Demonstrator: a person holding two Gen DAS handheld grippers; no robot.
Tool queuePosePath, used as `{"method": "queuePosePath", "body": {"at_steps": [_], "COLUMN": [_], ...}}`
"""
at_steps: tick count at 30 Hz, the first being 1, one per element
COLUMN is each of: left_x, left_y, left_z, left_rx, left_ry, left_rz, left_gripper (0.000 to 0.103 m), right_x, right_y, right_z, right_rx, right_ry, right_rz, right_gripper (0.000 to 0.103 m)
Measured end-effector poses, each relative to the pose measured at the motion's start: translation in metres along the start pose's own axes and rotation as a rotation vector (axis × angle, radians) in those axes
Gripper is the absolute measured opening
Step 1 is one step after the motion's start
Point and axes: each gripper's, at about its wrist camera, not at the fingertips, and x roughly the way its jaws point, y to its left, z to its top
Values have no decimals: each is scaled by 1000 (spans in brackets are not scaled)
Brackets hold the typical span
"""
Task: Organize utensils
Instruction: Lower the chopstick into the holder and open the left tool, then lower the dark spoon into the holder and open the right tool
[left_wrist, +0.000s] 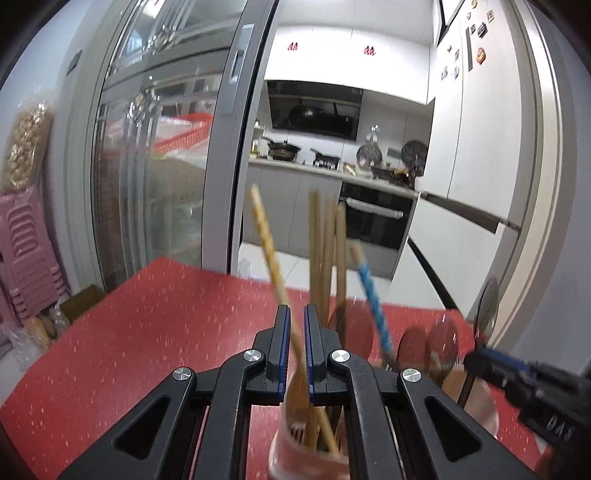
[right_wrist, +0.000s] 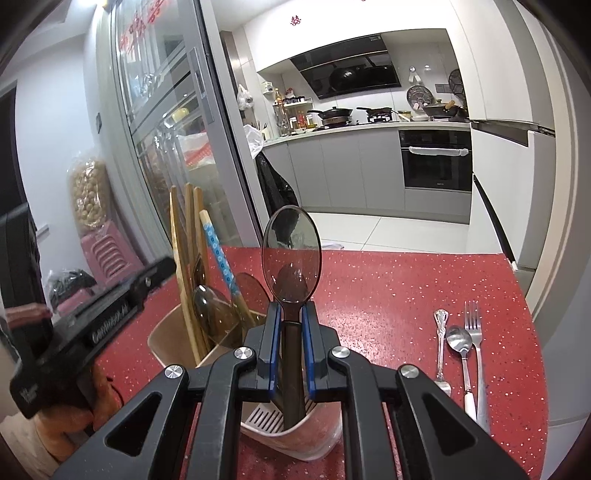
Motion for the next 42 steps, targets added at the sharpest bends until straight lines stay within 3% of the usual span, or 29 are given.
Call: {"method": "queuePosePath", "body": {"at_steps": [30, 35, 42], "left_x": [-11, -15, -23], "left_y": [6, 9, 11], "left_z": [5, 5, 3], "left_rx": [44, 45, 54], "left_ry": [69, 74, 81], "left_rz": [33, 39, 37], "left_gripper": [31, 31, 31], "right_x": [2, -1, -2], "right_y": [11, 15, 18], "right_z": [4, 3, 2], "right_rx": [3, 9, 27], "right_ry": [89, 110, 141], "right_rz": [-5, -1, -18], "right_gripper": [13, 21, 21]}}
